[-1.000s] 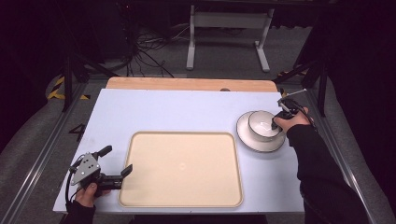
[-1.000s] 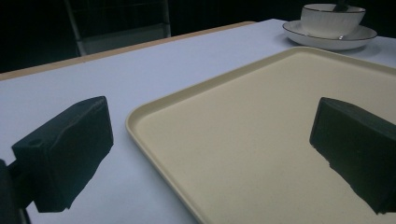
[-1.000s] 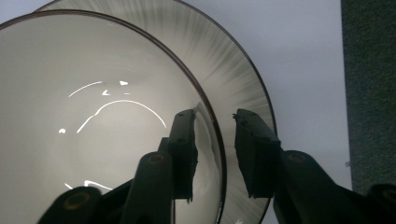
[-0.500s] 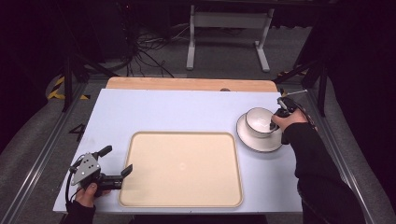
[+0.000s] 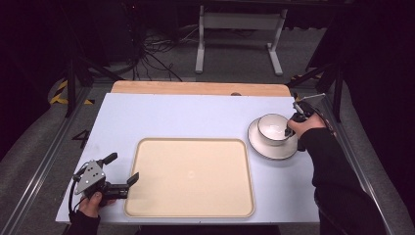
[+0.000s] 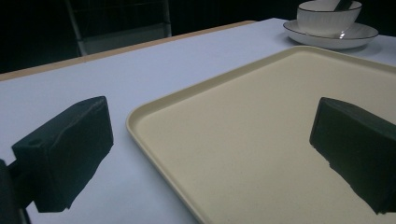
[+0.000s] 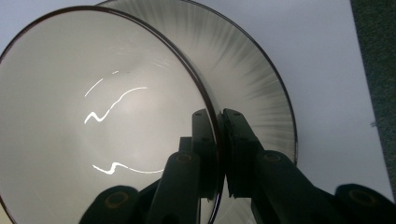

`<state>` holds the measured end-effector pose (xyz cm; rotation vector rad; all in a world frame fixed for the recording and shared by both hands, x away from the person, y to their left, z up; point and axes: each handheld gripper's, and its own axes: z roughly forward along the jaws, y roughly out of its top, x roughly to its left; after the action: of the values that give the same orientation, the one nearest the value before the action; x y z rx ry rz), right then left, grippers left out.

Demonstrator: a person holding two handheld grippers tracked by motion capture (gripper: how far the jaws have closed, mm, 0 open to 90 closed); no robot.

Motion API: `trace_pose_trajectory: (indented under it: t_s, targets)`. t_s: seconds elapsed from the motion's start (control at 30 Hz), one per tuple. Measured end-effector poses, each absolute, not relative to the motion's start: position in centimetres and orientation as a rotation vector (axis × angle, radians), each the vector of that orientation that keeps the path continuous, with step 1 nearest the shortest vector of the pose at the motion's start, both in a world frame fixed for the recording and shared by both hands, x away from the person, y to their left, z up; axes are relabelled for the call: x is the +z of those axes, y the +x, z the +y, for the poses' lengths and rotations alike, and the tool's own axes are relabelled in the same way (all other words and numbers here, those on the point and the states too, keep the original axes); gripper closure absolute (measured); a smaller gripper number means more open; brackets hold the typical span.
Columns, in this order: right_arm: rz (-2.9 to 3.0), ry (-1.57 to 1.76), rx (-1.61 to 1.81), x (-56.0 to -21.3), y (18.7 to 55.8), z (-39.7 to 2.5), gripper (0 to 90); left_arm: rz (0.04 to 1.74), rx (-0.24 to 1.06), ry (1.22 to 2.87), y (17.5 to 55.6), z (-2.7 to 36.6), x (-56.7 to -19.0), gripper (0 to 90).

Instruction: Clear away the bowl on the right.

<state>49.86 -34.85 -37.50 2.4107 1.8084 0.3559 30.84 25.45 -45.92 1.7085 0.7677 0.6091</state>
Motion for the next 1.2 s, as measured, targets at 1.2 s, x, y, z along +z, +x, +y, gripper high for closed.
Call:
trace_pose_trajectory:
  t_s: [1.2]
  targets:
    - [1.837, 2.353, 0.401, -30.2, 47.5, -34.8, 83.0, 0.773, 0.613, 1.709, 30.9, 25.4, -45.9, 0.1]
